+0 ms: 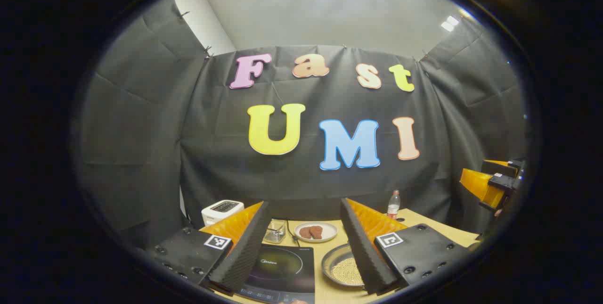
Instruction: First push the handle of the pot to place it horizontally, then grasp the pot with both hands and set it on the induction cooktop.
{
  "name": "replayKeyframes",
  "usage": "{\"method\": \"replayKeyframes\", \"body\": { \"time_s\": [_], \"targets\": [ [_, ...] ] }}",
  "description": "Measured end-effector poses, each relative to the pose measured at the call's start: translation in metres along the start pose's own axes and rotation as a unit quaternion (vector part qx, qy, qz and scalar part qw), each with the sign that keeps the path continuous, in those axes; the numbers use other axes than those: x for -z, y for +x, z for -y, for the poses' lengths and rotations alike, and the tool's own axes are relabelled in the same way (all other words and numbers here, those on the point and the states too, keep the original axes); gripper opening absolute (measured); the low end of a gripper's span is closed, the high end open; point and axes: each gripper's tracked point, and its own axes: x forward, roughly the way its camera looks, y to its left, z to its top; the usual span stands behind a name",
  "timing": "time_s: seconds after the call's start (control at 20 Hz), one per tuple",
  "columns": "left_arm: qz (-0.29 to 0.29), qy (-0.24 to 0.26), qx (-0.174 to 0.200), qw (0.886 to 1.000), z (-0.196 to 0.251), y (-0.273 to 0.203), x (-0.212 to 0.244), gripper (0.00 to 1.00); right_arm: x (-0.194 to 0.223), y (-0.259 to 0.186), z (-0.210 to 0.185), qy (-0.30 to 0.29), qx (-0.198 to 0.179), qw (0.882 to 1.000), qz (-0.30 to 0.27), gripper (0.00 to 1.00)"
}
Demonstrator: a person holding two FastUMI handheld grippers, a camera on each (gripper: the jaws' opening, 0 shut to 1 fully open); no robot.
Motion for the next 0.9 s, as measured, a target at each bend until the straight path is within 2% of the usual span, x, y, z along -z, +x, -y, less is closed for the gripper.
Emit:
{"method": "replayKeyframes", "body": {
  "time_s": [0.15,0.55,0.65,0.8,0.85,0.9],
  "targets": [
    [0.001,0.001,-0.002,1.0,-0.002,-0.001,-0.001,0.93,0.002,0.0,0.001,0.003,0.001,1.0,-0.003,0.97],
    [0.005,0.004,-0.006,1.0,0.002,-0.002,-0.003,0.96,0.004,0.0,0.003,0.006,-0.002,1.0,-0.003,0.97],
    [0.008,0.004,-0.005,1.0,0.004,-0.004,-0.004,0.93,0.005,0.001,0.004,0.006,-0.004,1.0,-0.003,0.97],
    [0.01,0.004,-0.007,1.0,0.005,-0.004,-0.004,0.96,0.004,0.001,0.006,0.009,-0.005,1.0,-0.002,0.97],
    [0.011,0.004,-0.007,1.0,0.007,-0.004,-0.006,0.93,0.003,0.001,0.007,0.01,-0.005,1.0,-0.001,0.97],
    [0.012,0.004,-0.008,1.0,0.009,-0.004,-0.007,0.96,0.003,0.002,0.009,0.012,-0.005,1.0,-0.001,0.97]
  ]
}}
